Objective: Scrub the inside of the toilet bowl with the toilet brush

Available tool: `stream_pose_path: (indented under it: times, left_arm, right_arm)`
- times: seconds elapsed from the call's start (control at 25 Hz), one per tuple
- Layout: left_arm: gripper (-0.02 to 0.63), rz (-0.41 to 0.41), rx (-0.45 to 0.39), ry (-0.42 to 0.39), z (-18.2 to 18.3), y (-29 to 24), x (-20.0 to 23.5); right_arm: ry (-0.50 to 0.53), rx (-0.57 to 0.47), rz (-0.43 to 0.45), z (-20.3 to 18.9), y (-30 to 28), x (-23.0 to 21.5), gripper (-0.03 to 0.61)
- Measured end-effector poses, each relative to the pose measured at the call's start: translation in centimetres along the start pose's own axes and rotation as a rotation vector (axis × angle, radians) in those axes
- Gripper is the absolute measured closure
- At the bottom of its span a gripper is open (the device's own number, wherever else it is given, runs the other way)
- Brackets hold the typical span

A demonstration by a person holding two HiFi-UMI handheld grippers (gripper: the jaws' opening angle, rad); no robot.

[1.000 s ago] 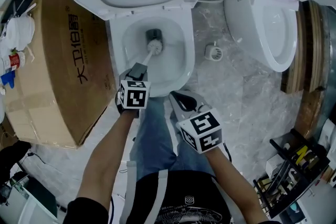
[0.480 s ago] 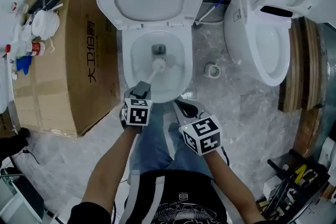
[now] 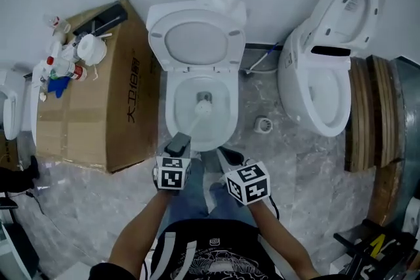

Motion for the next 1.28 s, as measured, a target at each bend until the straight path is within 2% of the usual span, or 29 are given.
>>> stream_pose_path:
  times: [0.48,0.72,1.0,1.28]
  left_arm:
    - [0.464,-0.027,-0.254,0.034,4.6,10.3,-3.6]
    - [0.465,-0.039,-0.369,0.128,5.1,14.2,-3.0]
    - [0.465,-0.057,-0.427,0.213,4.7,17.1,-0.4]
    - [0.466,-0.13,-0.443,0.196,4.9,17.8,0.7]
  right_arm:
    - [0.056,-0.115,0.069,2.9,3.1,3.7,0.581]
    - [0.097,-0.169,0.055,4.3,3.7,6.8,0.581]
    - [0.148,-0.227,-0.008,4.6,4.1,11.8,0.581]
    - [0.17,-0.274,-0.089,4.4,4.1,14.7,0.581]
Point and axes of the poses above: the fingertips, and each gripper's own axes: y backward along the fingers, x to its left, z out of its top, the point moved 10 cm from there along y, backward along the fingers, and after that the axes turned 15 degrees about -x, right-handed, at the moved point
